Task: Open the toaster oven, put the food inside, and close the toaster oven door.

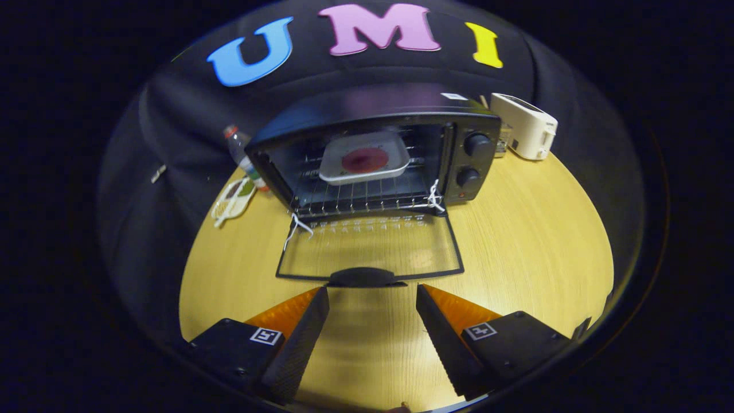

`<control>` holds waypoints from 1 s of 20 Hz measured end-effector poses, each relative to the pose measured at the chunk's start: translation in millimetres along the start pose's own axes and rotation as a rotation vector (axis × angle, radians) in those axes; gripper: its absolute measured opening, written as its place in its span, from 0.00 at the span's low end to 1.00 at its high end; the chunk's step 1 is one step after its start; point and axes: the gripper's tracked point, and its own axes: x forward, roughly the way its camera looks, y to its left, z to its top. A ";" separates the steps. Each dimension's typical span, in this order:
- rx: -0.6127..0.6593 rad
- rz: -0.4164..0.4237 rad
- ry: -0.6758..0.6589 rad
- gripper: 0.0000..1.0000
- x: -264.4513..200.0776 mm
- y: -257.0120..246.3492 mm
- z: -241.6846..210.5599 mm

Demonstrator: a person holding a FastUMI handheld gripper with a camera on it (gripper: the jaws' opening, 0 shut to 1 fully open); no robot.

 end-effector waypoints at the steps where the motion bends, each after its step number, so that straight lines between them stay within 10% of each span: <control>1: -0.013 0.000 0.034 0.99 8.0 6.3 -12.7; 12: 0.046 -0.087 0.142 0.99 81.4 4.5 -36.3; 20: 0.050 -0.072 0.103 0.99 49.3 6.6 -8.6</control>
